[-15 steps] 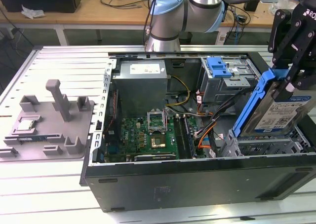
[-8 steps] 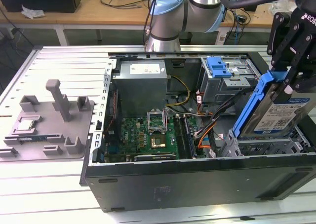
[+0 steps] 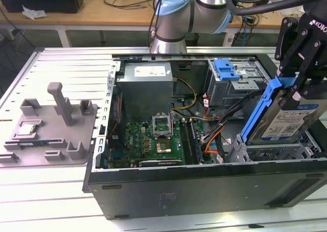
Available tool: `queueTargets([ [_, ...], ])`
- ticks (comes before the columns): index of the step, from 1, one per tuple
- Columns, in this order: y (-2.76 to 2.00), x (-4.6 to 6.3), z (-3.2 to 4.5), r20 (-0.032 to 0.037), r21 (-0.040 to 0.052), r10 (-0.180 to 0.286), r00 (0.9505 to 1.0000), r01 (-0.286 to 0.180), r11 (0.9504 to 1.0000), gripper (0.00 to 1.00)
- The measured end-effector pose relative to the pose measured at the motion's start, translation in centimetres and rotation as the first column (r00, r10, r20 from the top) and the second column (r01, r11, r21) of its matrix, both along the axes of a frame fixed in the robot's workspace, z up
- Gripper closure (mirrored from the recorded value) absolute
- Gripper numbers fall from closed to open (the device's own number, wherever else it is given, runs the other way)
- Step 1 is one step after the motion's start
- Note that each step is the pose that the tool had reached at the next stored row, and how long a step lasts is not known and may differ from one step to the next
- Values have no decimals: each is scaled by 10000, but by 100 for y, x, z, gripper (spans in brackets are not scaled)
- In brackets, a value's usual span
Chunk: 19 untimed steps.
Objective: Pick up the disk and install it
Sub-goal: 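Insert the disk into the insertion slot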
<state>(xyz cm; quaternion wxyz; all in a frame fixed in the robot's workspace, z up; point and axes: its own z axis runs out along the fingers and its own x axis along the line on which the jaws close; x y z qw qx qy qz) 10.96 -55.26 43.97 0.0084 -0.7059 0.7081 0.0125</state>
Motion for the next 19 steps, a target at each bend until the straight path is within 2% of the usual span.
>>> queueTargets([
  [10,-1,0,-70,0,1,0,10000,0,10000,63],
  [13,-3,0,-133,0,2,0,10000,0,10000,63],
  [19,-6,0,-203,0,0,0,10000,0,10000,63],
])
